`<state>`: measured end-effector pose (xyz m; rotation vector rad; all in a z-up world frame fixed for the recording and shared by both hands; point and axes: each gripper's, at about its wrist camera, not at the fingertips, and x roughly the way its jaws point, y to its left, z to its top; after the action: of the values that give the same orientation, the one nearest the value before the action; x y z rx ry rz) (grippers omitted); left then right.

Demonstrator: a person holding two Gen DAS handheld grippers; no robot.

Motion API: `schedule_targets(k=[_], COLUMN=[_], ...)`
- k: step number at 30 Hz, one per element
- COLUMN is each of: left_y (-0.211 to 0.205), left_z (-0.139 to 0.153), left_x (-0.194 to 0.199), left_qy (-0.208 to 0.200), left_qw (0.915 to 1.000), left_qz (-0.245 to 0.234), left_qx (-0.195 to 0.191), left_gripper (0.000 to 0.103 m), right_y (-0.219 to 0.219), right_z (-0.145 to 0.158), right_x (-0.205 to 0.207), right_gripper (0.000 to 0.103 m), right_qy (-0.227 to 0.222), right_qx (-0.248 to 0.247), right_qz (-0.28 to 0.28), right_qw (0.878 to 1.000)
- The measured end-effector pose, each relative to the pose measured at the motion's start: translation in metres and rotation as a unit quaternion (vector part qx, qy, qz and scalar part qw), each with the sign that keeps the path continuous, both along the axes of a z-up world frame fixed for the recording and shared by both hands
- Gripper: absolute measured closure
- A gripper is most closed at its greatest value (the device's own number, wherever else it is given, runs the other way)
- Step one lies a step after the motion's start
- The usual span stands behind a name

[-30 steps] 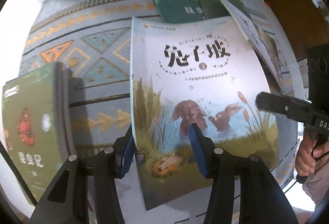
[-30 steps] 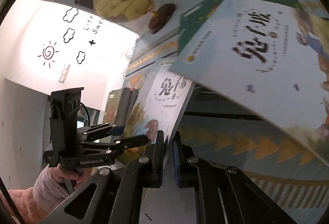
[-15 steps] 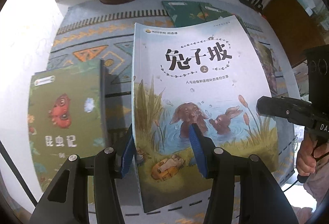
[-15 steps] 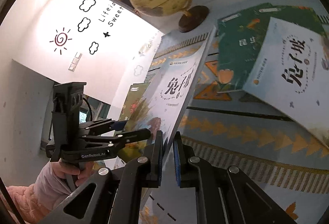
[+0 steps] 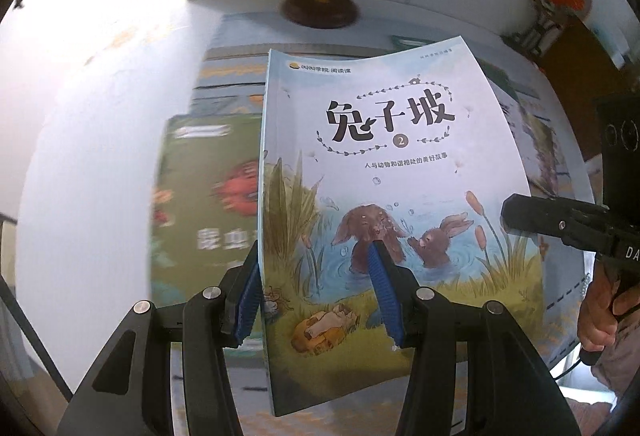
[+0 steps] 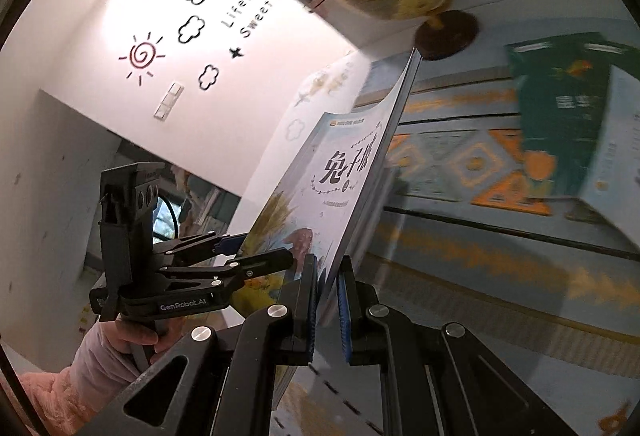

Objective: Organize books

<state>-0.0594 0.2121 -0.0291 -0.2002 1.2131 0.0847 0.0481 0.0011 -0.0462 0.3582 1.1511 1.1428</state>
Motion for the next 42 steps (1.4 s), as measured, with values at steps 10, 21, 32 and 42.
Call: schedule_targets(k=[10,21,32,42], left_y=[0.056,0.082,0.093,0.091], left_z=[-0.017,-0.052,-0.062,-0.062], left_x=[-0.024,-0.022,-0.013,-0.003], left_qy=[0.015,0.046,0.058,0.077], left_qw=[0.9981,0.9949,0.9916,0.9889], left_qz=[0.060,0.090,0.115,0.120], left_qx=[0.003,-0.002,0.006,0.041], left_gripper=[0.056,0.057,0.056,0.049], right_y=[0.074,0.105,0.113,0.113], right_z=[-0.015,-0.052,-0.073,-0.077], right_x=[-0.016,-0.017,-0.013,-0.013], right_gripper=[0.094,0.094,0.094,0.090], right_qy=[0.011,0.041,0.070,0.083], right_qx=[-0.025,-0.076,-0.099,-0.109], right_qz=[0.022,0.001,-0.022,-0.025], right_qw=[0.999,0.996,0.992,0.990])
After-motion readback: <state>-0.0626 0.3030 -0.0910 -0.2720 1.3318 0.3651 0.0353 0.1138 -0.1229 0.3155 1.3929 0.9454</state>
